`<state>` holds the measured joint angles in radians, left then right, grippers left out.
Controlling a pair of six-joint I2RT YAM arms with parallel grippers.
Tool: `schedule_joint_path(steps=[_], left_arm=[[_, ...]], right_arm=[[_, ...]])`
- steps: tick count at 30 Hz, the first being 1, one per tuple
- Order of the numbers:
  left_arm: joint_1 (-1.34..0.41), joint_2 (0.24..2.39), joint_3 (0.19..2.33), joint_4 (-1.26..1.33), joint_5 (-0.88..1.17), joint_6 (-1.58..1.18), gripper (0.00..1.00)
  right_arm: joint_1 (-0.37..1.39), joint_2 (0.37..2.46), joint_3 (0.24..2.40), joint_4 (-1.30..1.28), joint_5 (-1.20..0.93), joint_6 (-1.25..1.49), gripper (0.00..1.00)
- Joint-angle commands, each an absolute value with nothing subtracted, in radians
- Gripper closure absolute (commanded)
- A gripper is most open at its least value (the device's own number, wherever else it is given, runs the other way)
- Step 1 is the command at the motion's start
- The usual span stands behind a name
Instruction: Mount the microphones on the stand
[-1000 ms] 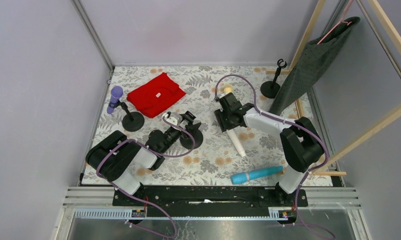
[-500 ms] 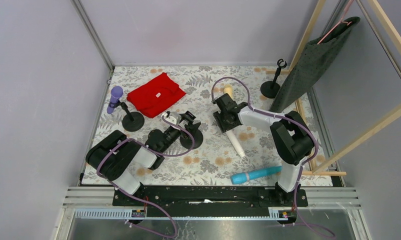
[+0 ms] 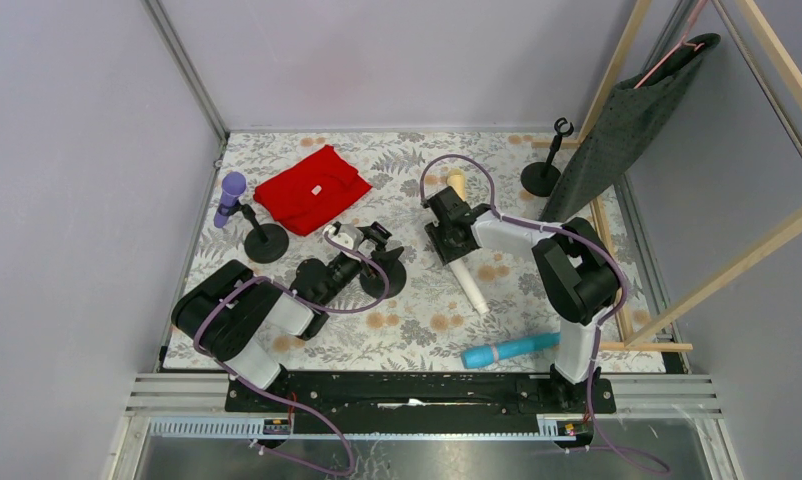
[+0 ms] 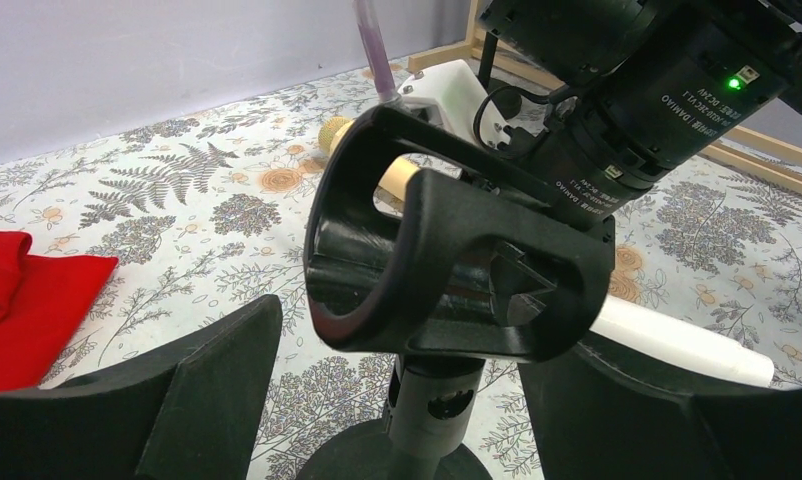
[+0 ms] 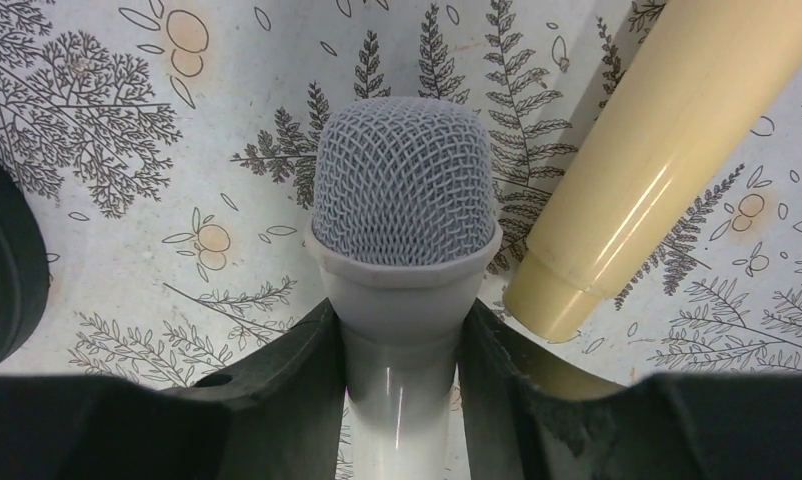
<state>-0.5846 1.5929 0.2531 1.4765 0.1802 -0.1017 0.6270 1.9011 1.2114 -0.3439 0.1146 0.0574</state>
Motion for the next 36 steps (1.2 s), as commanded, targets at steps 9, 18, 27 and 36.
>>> schedule_joint_path(steps=[9,18,27,36], left_arm=[[-0.578,1.583,0.308,1.605,0.211,-0.118,0.13],[-0.578,1.557,0.308,1.603,0.243,-0.128,0.39],[-0.581,1.560,0.281,1.603,0.293,-0.166,0.23],[-0.694,1.535,0.232,1.606,0.091,-0.044,0.06]], right_arm=[[0.622,1.661,1.079,-0.240,0.035,0.108,1.00],[0.622,1.443,0.987,-0.203,-0.047,0.151,1.00],[0.622,1.291,0.973,-0.209,-0.058,0.204,1.00],[0.622,1.183,0.934,-0.239,-0.053,0.201,0.99]])
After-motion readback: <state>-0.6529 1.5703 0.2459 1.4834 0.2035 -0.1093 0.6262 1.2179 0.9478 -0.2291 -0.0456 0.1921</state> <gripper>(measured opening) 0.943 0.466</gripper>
